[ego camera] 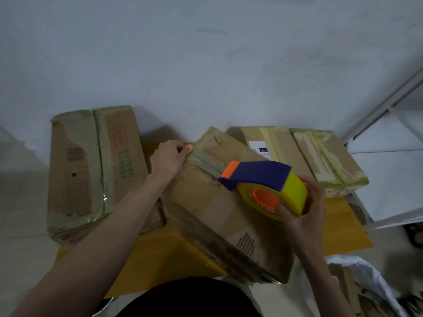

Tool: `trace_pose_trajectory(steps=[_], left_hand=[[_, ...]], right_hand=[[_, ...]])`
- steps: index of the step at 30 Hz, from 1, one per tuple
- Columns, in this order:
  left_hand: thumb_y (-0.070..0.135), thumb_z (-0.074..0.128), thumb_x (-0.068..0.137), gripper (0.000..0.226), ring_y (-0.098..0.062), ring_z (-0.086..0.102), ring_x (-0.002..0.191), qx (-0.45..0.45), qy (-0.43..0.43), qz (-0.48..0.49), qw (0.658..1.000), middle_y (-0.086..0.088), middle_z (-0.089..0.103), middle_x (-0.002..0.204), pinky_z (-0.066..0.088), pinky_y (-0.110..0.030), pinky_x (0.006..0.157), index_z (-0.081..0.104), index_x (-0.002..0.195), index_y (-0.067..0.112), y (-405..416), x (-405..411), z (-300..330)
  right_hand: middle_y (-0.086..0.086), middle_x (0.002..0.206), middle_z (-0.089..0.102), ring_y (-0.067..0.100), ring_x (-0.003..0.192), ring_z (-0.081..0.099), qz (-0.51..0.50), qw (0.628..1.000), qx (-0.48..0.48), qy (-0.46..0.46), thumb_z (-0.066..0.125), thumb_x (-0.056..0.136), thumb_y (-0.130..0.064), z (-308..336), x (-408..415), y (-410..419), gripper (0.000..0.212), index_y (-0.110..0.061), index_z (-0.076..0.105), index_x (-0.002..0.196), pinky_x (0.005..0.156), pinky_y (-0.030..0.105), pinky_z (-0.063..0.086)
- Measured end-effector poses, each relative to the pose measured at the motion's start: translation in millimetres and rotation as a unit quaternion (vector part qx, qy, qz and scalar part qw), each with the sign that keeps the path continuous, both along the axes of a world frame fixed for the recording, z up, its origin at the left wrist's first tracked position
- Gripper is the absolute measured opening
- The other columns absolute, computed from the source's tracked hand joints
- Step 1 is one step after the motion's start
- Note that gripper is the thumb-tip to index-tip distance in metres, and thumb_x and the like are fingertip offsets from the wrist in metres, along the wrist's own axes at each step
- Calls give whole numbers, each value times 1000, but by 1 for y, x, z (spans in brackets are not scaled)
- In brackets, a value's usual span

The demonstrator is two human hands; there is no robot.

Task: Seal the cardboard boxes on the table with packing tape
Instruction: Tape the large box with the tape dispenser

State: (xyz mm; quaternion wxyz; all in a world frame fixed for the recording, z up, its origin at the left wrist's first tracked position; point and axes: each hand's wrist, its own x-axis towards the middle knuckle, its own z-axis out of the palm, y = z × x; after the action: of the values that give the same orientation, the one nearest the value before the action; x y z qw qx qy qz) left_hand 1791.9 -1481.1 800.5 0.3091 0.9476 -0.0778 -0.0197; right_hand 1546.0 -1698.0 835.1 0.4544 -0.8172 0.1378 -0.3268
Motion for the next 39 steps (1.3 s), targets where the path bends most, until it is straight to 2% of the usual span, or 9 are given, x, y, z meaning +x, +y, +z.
trace_pose_trajectory(steps=[4, 8, 10, 13, 16, 24, 27, 35, 39], left_hand=[[46, 52, 101, 30, -21, 64, 93, -6, -13, -15, 1000, 3, 69, 99, 46, -34, 73, 71, 106, 24, -2, 1, -6], [32, 45, 106, 26, -22, 62, 102, -85, -53, -44, 994, -1, 66, 112, 49, -35, 81, 67, 111, 19, 3, 1, -9], [32, 36, 109, 39, -22, 58, 119, -91, -82, -91, 988, -3, 63, 130, 47, -34, 96, 64, 129, 15, 8, -5, -7], [44, 24, 109, 54, -13, 29, 148, -28, -88, -219, 971, 2, 36, 159, 21, -33, 122, 38, 154, 16, 18, -18, -10], [63, 9, 101, 73, -9, 4, 153, 87, -102, -313, 940, 5, 12, 166, 3, -31, 125, 16, 160, 20, 23, -29, -12], [77, 1, 92, 88, -9, -13, 153, 201, -125, -350, 906, 7, -9, 166, -5, -34, 126, -1, 161, 22, 20, -50, -8], [79, 3, 91, 90, -9, -11, 153, 180, -119, -365, 906, 7, -6, 166, -1, -35, 126, 3, 161, 22, 14, -62, -9], [82, -2, 88, 93, -8, -13, 153, 165, -106, -343, 919, 8, -8, 166, -2, -35, 126, -1, 161, 24, 7, -70, -13], [82, -1, 89, 90, -7, -12, 152, 164, -103, -359, 913, 12, -10, 165, -1, -34, 126, -2, 161, 27, 4, -55, -14]], right_hand=[[-29, 121, 48, -3, 111, 50, -6, 1000, 9, 11, 68, 72, -38, -6, -6, -1, 63, -31, 45, 130, 83, 9, 42], [-28, 121, 49, 6, 109, 53, -8, 1000, 28, 12, 67, 74, -37, -9, -5, 1, 61, -50, 42, 128, 78, 12, 44], [-28, 123, 48, 12, 111, 54, -7, 999, 31, 10, 66, 74, -42, -12, -7, 0, 61, -55, 40, 128, 81, 23, 48], [-21, 126, 50, 21, 113, 56, -5, 999, 34, 16, 68, 76, -43, -15, -10, -1, 62, -52, 40, 130, 81, 39, 52], [-20, 125, 49, 17, 111, 56, -7, 999, 34, 16, 67, 76, -43, -14, -10, 0, 61, -50, 40, 131, 77, 34, 51], [-10, 128, 49, 23, 116, 54, -7, 999, 14, 31, 70, 76, -45, -14, -7, -3, 62, -45, 42, 132, 86, 56, 52], [-13, 128, 49, 22, 117, 54, -1, 999, 11, 31, 70, 77, -44, -13, -6, -3, 62, -49, 41, 132, 87, 51, 52], [-30, 125, 56, 3, 113, 59, 39, 996, 49, 62, 75, 81, -30, -22, -10, -13, 69, -31, 43, 143, 84, 23, 54], [-24, 125, 58, 7, 114, 60, 10, 997, 57, 52, 77, 79, -45, -26, -6, -9, 70, -41, 46, 141, 86, 26, 54]])
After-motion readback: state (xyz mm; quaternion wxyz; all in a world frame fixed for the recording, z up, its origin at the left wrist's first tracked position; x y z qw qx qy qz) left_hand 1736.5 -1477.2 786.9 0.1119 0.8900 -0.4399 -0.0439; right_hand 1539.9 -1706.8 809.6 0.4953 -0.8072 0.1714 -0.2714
